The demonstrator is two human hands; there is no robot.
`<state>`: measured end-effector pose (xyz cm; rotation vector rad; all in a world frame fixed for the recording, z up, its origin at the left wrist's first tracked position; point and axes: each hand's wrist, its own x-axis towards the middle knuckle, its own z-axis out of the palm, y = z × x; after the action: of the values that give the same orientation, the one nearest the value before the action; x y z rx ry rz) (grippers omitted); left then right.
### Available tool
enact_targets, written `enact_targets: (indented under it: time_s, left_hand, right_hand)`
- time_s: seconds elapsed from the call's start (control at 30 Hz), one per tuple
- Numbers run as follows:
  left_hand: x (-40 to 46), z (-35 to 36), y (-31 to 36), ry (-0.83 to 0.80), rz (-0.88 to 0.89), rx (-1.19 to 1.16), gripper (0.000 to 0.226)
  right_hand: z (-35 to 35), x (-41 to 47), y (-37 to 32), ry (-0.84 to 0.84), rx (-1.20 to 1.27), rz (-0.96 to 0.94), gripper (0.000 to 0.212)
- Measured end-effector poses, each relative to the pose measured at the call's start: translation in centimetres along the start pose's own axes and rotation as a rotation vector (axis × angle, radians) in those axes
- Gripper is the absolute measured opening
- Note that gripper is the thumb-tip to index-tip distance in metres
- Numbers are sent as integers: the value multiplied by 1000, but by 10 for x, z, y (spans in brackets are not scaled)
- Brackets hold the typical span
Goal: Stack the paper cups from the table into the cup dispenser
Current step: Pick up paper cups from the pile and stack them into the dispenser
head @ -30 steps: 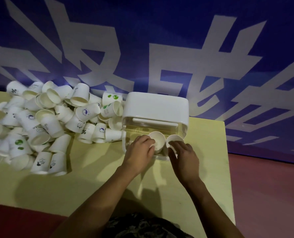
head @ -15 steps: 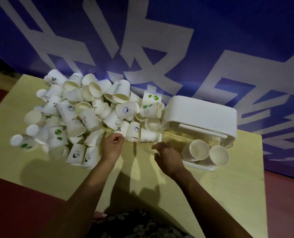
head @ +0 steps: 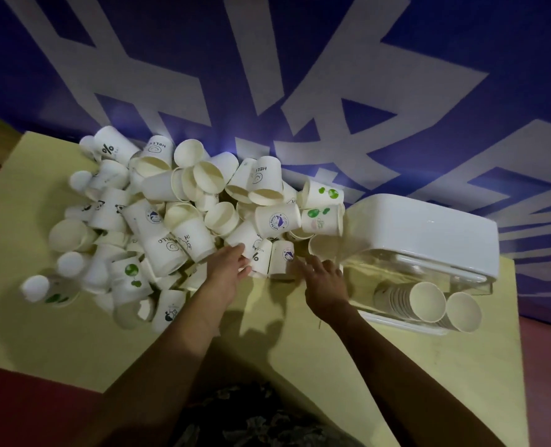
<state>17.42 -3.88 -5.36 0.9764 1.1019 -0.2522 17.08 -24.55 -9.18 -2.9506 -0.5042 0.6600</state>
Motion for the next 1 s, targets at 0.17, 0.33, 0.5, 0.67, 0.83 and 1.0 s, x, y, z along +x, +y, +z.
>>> enact_targets:
  time_s: [0.17,0.33,0.5,0.67,0.83,1.0]
  left_hand:
    - [2,-10,5,1,153,186,14]
    - [-9,-31,4,20,469,606,28]
    - [-37,-39,5,47,852,839,26]
    - [-67,-31,5,69,1189,1092,10]
    - [-104,-4,-10,-78,1350,1080,10]
    - [-132,34,-40,-234,1387,1044,19]
  right_hand:
    - [3,6,-11,40,-33,42,50]
    - [-1,0,-13,133,-73,35,26]
    - [-8,-12,-3,283,81,48,10]
    - [-26,-42,-6,379,428,163,9]
    - [-36,-91,1,582,624,197,5]
    - [-55,-141,32,806,619,229,14]
